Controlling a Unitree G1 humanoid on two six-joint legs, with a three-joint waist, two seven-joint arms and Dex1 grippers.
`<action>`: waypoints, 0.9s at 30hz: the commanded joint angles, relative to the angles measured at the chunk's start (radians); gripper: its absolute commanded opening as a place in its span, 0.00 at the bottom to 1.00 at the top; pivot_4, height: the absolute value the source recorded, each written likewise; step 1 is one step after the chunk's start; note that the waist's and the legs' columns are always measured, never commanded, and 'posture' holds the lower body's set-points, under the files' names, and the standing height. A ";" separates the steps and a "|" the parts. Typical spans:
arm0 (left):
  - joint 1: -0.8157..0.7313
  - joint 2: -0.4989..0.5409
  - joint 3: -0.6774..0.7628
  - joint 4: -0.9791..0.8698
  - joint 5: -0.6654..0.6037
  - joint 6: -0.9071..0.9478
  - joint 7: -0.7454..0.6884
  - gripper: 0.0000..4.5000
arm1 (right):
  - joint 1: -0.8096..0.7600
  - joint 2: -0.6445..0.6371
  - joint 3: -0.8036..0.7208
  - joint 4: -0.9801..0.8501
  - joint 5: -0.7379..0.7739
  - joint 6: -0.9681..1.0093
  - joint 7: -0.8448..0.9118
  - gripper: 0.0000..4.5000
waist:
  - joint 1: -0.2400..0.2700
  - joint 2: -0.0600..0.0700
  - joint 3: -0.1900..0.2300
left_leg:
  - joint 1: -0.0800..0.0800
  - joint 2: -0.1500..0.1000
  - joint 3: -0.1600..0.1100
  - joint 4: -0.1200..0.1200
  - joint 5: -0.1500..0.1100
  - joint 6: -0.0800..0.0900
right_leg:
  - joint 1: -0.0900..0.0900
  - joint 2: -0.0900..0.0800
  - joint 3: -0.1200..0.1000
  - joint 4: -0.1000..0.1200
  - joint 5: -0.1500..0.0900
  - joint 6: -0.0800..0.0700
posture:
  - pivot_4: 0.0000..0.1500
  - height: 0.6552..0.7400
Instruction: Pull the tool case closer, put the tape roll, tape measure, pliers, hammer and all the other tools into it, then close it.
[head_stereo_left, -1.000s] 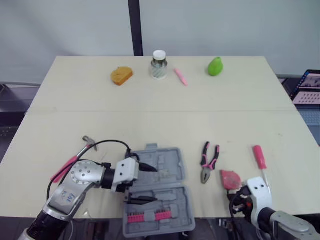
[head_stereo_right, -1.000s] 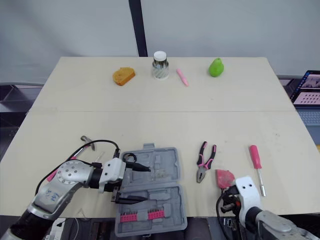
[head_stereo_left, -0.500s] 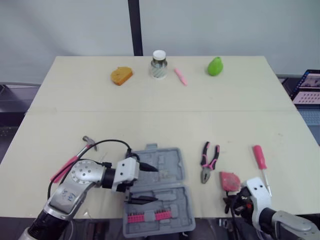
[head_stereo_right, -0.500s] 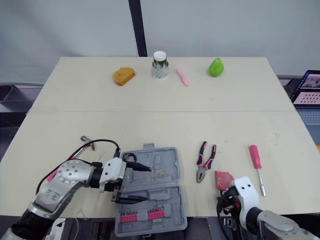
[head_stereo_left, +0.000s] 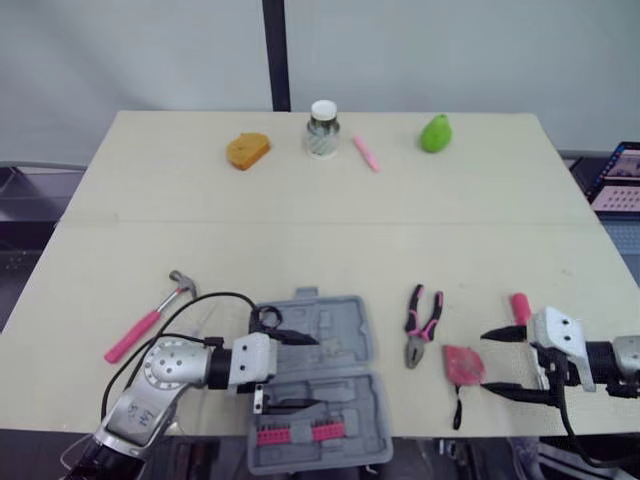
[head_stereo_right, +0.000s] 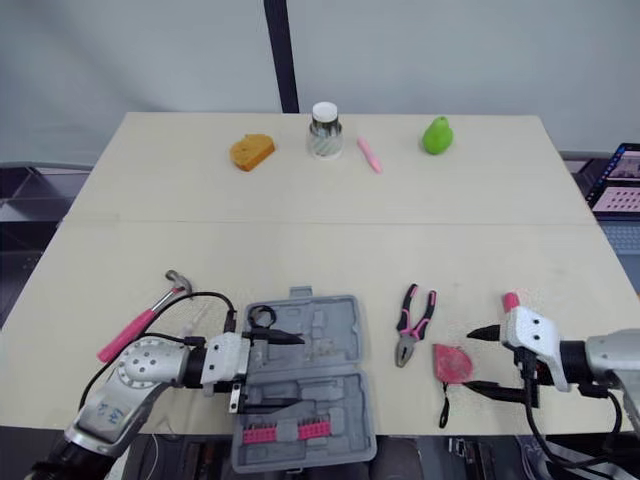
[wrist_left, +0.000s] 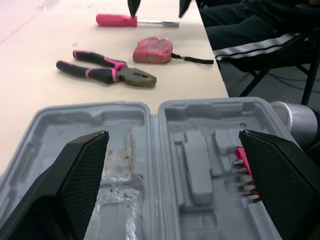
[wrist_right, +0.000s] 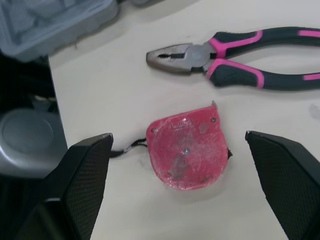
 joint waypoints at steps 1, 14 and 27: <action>0.024 -0.022 -0.016 -0.002 0.011 -0.080 0.009 1.00 | -0.111 0.022 0.090 0.156 -0.073 -0.182 0.103 0.99 | -0.004 0.000 0.000 | 0.001 0.000 0.000 0.000 0.000 0.000 | 0.002 0.000 0.000 -0.001 0.000 0.000 | 1.00 1.00; 0.047 -0.045 -0.023 -0.013 0.000 -0.100 0.042 1.00 | -0.252 0.106 0.184 0.384 -0.136 -0.355 0.091 0.99 | -0.001 0.000 0.000 | 0.001 0.001 -0.003 0.001 0.000 0.000 | 0.004 0.001 -0.003 -0.001 0.000 0.000 | 1.00 1.00; 0.048 -0.045 -0.030 -0.021 0.003 -0.101 0.065 1.00 | -0.236 0.118 0.186 0.416 -0.171 -0.361 0.015 0.99 | -0.001 0.001 0.000 | 0.001 0.001 -0.003 0.001 0.000 -0.001 | 0.004 0.001 -0.003 -0.002 0.000 0.000 | 1.00 1.00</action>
